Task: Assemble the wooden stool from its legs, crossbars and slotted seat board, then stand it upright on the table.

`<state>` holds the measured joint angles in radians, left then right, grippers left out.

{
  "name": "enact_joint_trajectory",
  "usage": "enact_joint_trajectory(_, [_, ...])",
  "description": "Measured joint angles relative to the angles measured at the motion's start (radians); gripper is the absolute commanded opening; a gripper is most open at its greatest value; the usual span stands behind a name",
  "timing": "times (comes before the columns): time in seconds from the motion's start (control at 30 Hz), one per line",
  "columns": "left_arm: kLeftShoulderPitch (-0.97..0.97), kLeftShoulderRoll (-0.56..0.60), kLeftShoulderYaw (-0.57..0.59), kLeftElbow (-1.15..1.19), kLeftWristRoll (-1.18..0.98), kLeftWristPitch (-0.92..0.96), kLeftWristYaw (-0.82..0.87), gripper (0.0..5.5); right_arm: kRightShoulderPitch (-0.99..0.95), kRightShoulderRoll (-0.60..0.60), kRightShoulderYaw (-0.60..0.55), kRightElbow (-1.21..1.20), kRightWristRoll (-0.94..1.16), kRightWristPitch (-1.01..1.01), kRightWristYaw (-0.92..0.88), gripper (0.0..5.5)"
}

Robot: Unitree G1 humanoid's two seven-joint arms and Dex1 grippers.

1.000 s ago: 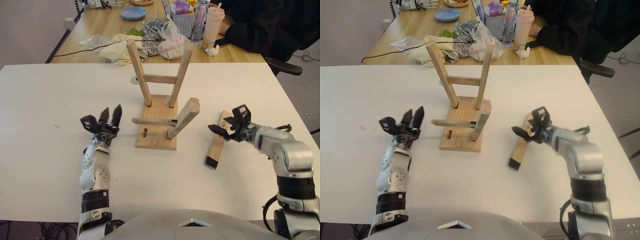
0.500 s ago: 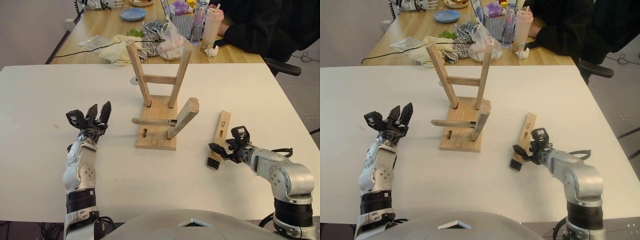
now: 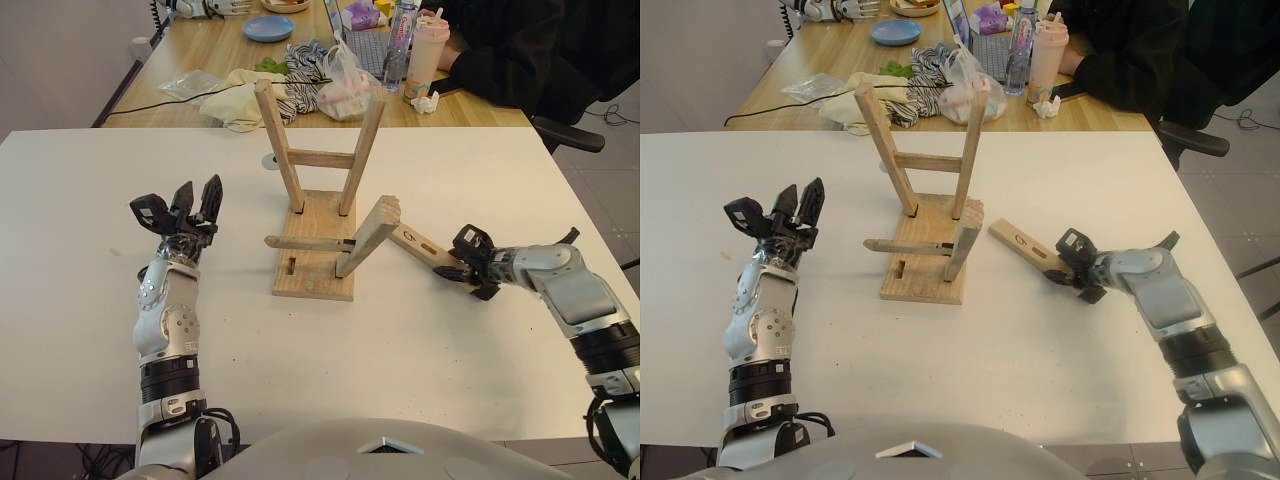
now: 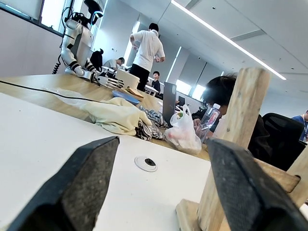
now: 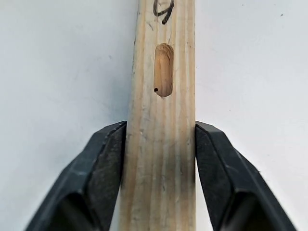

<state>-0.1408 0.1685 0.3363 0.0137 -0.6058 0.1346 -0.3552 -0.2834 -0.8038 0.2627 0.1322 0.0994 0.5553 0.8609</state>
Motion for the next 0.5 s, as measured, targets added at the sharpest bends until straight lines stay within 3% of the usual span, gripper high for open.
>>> enact_joint_trajectory(0.1, [-0.005,0.008,0.003,-0.049,-0.014,0.018,0.004,3.3,-0.014,0.001,-0.016,0.04,0.002,-0.006,0.03,2.97])
enact_joint_trajectory(0.3, [-0.027,0.042,-0.007,-0.146,-0.044,0.085,0.004,3.3,-0.011,0.0,-0.04,0.084,0.031,0.039,0.111,2.04])
enact_joint_trajectory(0.4, [-0.091,0.096,-0.005,-0.219,-0.114,0.157,-0.005,3.3,0.019,0.009,-0.06,0.071,0.03,0.01,0.085,2.01])
enact_joint_trajectory(0.5, [-0.156,0.155,0.013,-0.32,-0.306,0.29,-0.025,3.74,0.05,0.075,-0.126,0.081,0.028,-0.085,-0.027,2.01])
